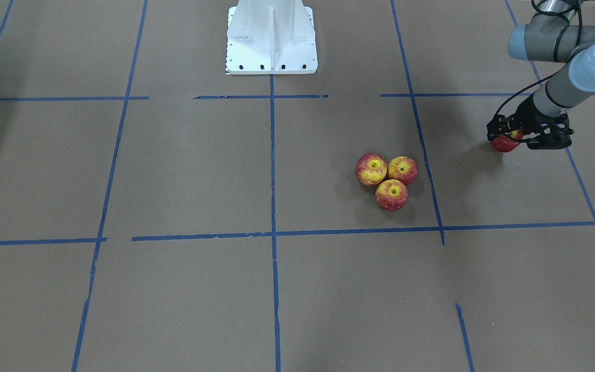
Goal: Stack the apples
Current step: 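Lift the red apple with the left gripper toward the three-apple cluster, then lower the red apple onto the top of the cluster with the left gripper, then open the left gripper and withdraw it away from the stacked apples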
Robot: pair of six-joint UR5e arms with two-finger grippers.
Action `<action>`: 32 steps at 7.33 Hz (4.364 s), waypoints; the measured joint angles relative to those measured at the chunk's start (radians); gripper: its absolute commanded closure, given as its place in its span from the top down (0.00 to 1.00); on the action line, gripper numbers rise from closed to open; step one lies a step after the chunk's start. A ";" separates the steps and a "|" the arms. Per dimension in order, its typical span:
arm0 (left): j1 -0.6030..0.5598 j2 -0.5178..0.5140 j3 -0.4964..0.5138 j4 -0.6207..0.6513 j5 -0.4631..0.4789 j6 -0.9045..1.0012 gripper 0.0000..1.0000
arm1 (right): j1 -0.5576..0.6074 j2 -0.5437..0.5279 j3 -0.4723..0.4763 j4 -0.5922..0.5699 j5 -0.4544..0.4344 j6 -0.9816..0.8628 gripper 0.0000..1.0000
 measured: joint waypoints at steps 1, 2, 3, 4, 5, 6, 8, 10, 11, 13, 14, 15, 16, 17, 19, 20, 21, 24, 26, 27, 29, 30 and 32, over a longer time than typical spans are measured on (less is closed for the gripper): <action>-0.018 -0.018 -0.099 0.090 -0.003 -0.001 0.00 | 0.000 0.000 0.000 0.000 0.000 0.000 1.00; -0.026 -0.085 -0.171 0.216 -0.006 -0.013 0.00 | 0.000 0.000 0.000 0.000 0.000 0.000 1.00; -0.026 -0.186 -0.184 0.302 -0.007 -0.061 0.00 | 0.000 0.000 0.000 0.000 0.000 0.000 1.00; -0.012 -0.298 -0.152 0.341 -0.007 -0.139 0.00 | 0.000 0.000 0.000 0.000 0.000 0.000 1.00; 0.020 -0.389 -0.108 0.355 -0.006 -0.204 0.00 | 0.000 0.000 0.001 0.000 0.000 0.000 1.00; 0.052 -0.459 -0.061 0.359 -0.003 -0.250 0.00 | 0.000 0.000 0.000 0.000 0.000 0.000 1.00; 0.105 -0.532 0.019 0.357 0.000 -0.286 0.00 | 0.000 0.000 0.000 0.000 0.000 0.000 1.00; 0.140 -0.557 0.054 0.355 0.001 -0.290 0.00 | 0.000 0.000 0.000 0.000 0.000 0.000 1.00; 0.146 -0.567 0.067 0.355 0.007 -0.291 0.00 | 0.000 0.000 0.000 0.000 0.000 0.000 1.00; 0.149 -0.576 0.070 0.355 0.053 -0.291 0.00 | 0.000 0.000 0.000 0.000 0.001 0.000 1.00; 0.149 -0.576 0.069 0.355 0.073 -0.291 0.00 | 0.000 0.000 0.000 0.000 0.000 0.000 1.00; 0.150 -0.578 0.070 0.355 0.083 -0.291 0.00 | 0.000 0.000 0.000 0.000 0.000 0.000 1.00; 0.152 -0.579 0.074 0.351 0.087 -0.290 0.00 | 0.000 0.000 0.000 0.000 0.000 0.000 1.00; 0.155 -0.579 0.079 0.338 0.089 -0.290 0.14 | 0.000 0.000 0.000 0.000 0.000 0.000 1.00; 0.159 -0.578 0.087 0.316 0.089 -0.289 0.66 | 0.000 0.000 0.000 0.000 0.000 0.000 1.00; 0.160 -0.576 0.090 0.301 0.089 -0.288 0.89 | 0.000 0.000 0.000 0.000 0.000 0.000 1.00; 0.161 -0.574 0.092 0.286 0.089 -0.289 1.00 | 0.000 0.000 0.000 0.000 0.000 0.000 1.00; 0.154 -0.559 0.055 0.280 0.105 -0.293 1.00 | 0.000 0.000 0.000 0.000 0.000 0.000 1.00; 0.134 -0.531 -0.027 0.330 0.111 -0.293 0.99 | 0.000 0.000 0.000 0.000 0.000 0.000 1.00; 0.104 -0.519 -0.087 0.388 0.111 -0.286 0.98 | 0.000 0.000 0.000 0.000 0.000 0.000 1.00; -0.006 -0.461 -0.227 0.455 0.107 -0.237 0.98 | 0.000 0.000 0.000 0.000 0.000 0.000 1.00; -0.063 -0.407 -0.283 0.464 0.103 -0.179 0.93 | 0.000 0.000 0.000 0.000 0.000 0.000 1.00; -0.219 -0.248 -0.343 0.468 0.072 0.079 0.99 | 0.000 0.000 0.000 0.000 0.001 0.000 1.00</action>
